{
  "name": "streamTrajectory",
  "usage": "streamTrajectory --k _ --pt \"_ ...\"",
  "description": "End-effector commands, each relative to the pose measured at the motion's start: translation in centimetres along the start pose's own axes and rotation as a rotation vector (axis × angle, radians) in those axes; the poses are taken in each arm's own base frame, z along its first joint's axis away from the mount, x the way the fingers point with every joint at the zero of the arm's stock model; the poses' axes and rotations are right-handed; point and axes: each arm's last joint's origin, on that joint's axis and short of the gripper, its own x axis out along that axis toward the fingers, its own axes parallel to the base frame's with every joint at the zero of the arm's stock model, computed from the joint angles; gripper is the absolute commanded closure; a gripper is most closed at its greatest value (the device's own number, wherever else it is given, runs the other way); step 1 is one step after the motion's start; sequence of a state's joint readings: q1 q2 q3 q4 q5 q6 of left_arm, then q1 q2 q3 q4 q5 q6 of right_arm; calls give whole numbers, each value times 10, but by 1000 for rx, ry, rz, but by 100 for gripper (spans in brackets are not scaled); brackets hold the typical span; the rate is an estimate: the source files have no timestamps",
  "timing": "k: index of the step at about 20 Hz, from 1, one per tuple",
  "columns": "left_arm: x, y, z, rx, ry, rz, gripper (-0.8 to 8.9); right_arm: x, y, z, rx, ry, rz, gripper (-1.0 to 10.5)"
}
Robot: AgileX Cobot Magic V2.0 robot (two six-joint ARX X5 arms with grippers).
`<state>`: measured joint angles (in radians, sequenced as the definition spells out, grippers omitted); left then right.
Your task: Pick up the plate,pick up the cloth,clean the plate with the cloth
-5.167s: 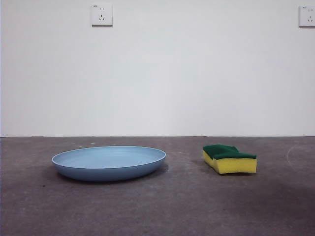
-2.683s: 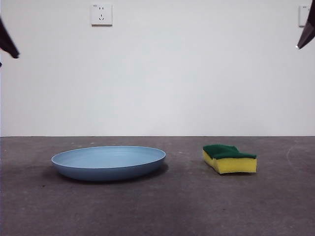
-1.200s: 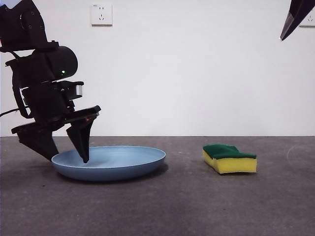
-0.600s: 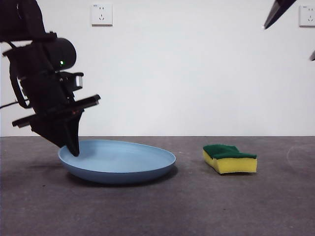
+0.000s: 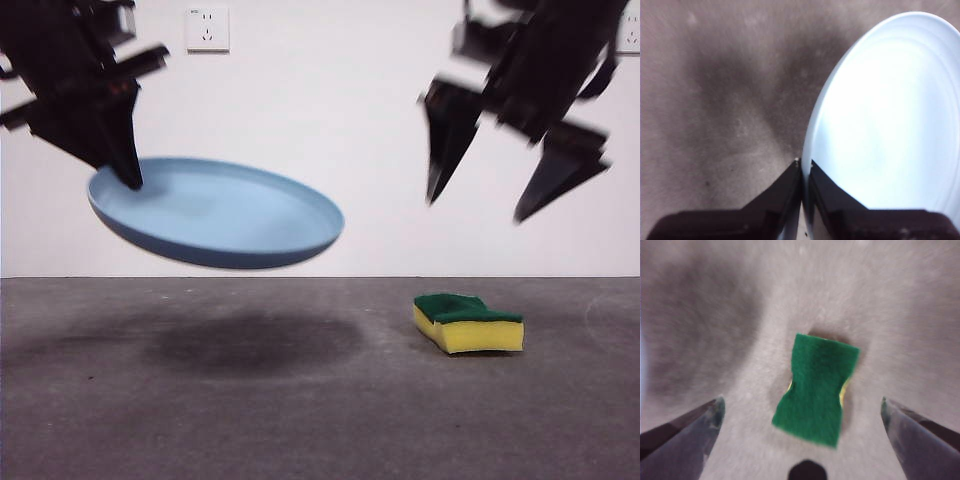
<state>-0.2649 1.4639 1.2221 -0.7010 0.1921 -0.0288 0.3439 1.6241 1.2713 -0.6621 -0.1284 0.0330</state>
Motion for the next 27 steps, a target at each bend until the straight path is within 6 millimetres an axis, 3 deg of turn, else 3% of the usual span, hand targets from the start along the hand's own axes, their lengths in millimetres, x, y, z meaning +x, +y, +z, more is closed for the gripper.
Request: streamTrajectory --k 1,6,10,17,18,23,27 --pt "-8 -3 -3 13 -6 -1 821 31 -2 2 -12 76 -5 415" --pt "-15 -4 -8 30 22 0 821 80 -10 -8 -7 208 -60 415" --pt "-15 -4 -9 31 29 0 821 93 -11 -10 -7 214 -53 441" --pt "-15 -4 -9 31 28 4 821 94 -4 -9 -25 205 -45 969" --pt "-15 -4 -9 31 27 6 821 94 -3 -9 -21 205 -40 962" --pt "-15 -4 -5 38 -12 7 821 75 21 -3 -21 149 54 962" --pt "-14 -2 -3 38 -28 42 821 29 48 5 -70 28 102 962"
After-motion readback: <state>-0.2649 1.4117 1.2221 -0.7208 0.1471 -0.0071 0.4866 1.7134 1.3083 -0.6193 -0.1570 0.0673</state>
